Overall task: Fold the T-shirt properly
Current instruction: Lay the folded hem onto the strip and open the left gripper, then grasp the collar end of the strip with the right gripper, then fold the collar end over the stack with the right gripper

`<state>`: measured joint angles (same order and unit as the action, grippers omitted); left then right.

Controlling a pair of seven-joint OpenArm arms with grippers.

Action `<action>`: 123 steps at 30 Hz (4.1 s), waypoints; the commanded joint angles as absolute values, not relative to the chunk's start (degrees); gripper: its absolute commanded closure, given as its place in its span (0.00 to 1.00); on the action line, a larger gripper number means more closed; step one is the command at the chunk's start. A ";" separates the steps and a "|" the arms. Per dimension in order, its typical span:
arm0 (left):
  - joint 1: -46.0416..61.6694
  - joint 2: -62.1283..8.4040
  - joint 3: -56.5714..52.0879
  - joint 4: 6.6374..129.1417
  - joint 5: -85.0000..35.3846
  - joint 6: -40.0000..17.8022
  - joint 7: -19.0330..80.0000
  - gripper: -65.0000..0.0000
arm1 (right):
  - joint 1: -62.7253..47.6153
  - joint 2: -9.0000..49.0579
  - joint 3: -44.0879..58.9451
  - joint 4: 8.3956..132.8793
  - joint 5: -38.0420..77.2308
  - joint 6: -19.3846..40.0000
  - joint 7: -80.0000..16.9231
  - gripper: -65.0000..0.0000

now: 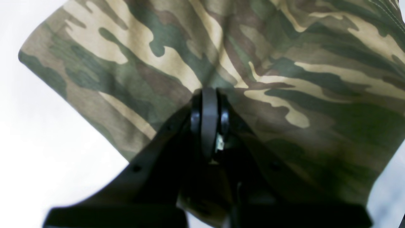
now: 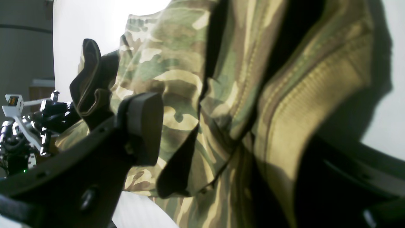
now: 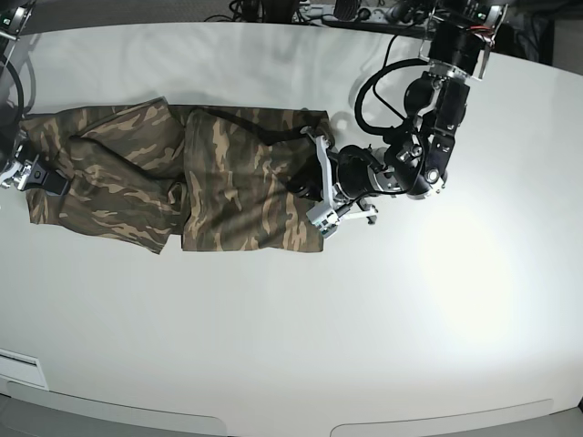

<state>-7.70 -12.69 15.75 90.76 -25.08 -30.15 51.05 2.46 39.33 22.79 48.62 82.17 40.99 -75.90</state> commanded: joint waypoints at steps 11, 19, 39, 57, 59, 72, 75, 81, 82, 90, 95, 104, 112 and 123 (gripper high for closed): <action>-9.56 -13.34 15.64 90.76 -24.51 -28.84 54.22 1.00 | 1.89 39.70 22.06 48.38 85.00 40.00 -80.00 0.67; -9.72 -13.32 15.62 90.87 -26.63 -28.86 54.33 1.00 | 3.73 41.06 22.17 49.69 85.00 40.00 -80.00 1.00; -16.49 -13.67 12.19 95.88 -32.10 -28.82 57.43 1.00 | 4.73 48.60 22.96 63.11 74.46 40.00 -78.85 1.00; -5.76 -14.46 5.17 95.88 -34.39 -29.80 56.80 1.00 | 4.58 42.00 33.69 77.95 85.00 40.00 -80.00 1.00; -5.54 -14.44 5.19 95.88 -35.51 -30.81 56.80 1.00 | 4.43 40.47 33.69 79.11 85.00 39.48 -80.00 1.00; -5.58 -14.46 5.19 95.88 -36.10 -30.87 56.55 1.00 | 1.78 31.97 30.59 92.33 85.00 38.24 -80.00 1.00; -5.58 -14.44 5.19 95.88 -36.27 -30.87 56.55 1.00 | 0.05 29.41 29.32 97.93 85.00 38.48 -80.00 1.00; -5.58 -14.44 5.17 95.88 -36.77 -30.85 56.55 1.00 | -1.28 24.80 25.45 102.37 85.00 39.90 -80.00 1.00; -5.58 -14.46 5.17 95.88 -36.71 -30.85 56.58 1.00 | -1.34 23.88 24.40 102.30 85.00 40.00 -80.00 1.00; -5.58 -14.46 5.17 95.88 -36.73 -30.85 56.58 1.00 | -1.41 17.41 17.87 102.06 85.00 40.00 -80.00 1.00; -5.56 -14.44 5.17 95.88 -36.75 -30.85 56.58 1.00 | -1.43 15.38 17.23 102.06 85.00 40.00 -80.00 1.00; -5.87 -14.46 5.17 95.88 -37.56 -30.87 56.55 1.00 | -1.41 13.10 7.66 102.06 85.00 40.00 -80.00 0.35; -8.49 -14.68 5.10 95.90 -35.86 -32.16 57.65 1.00 | 5.50 13.34 -3.33 106.08 85.00 40.00 -80.00 0.24; -14.09 -24.21 3.62 95.90 -43.40 -34.76 58.70 1.00 | 10.81 16.12 4.12 107.61 84.29 40.00 -80.00 1.00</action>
<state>-12.71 -23.92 4.01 94.89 -42.39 -34.22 59.94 9.69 15.70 3.84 106.76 83.02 39.86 -81.17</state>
